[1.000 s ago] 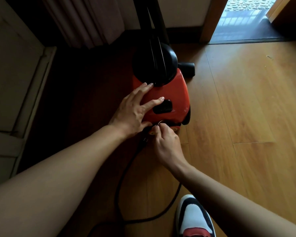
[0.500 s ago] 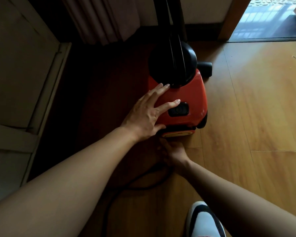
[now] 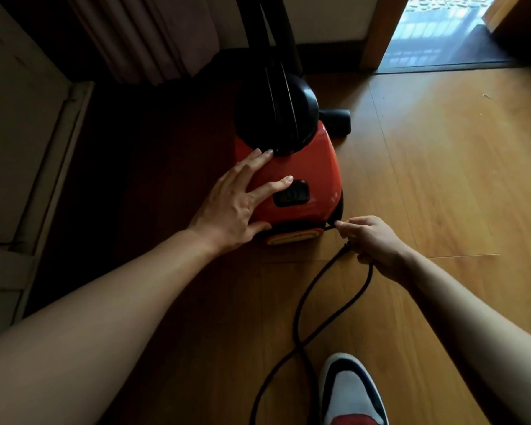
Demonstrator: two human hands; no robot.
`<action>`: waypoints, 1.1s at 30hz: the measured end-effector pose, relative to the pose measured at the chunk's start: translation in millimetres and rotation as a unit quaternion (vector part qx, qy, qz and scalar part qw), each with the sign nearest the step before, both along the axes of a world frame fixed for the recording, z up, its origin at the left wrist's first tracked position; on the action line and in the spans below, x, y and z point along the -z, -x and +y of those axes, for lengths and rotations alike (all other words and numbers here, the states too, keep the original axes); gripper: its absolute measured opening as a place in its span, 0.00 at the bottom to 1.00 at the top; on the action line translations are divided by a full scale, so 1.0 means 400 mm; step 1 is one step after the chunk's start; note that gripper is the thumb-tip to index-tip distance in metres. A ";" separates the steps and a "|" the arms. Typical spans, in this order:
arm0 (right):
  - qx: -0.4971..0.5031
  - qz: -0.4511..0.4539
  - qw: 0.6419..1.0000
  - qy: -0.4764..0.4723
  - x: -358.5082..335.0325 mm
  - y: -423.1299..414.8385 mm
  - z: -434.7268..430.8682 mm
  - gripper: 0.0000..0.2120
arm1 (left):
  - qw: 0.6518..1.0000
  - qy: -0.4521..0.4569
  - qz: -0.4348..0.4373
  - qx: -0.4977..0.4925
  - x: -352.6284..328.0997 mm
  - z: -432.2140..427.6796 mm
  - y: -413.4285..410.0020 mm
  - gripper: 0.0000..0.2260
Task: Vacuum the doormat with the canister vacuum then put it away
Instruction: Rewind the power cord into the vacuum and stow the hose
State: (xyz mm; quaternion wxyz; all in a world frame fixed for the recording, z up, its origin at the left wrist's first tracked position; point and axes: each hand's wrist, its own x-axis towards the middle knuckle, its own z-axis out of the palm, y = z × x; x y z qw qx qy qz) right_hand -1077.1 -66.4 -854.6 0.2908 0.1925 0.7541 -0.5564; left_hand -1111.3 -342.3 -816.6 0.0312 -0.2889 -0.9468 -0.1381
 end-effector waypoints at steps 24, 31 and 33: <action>-0.011 0.239 0.971 0.010 -0.069 -0.166 -0.389 0.11 | 0.998 0.040 -0.051 -0.008 -0.043 0.001 0.002 0.27; 0.027 0.108 0.989 0.100 0.079 -0.139 -0.427 0.16 | 0.999 0.024 -0.041 0.004 -0.023 -0.003 -0.001 0.37; 0.031 0.070 0.989 0.122 0.109 -0.125 -0.395 0.17 | 0.999 0.011 -0.044 0.003 -0.015 -0.003 -0.001 0.39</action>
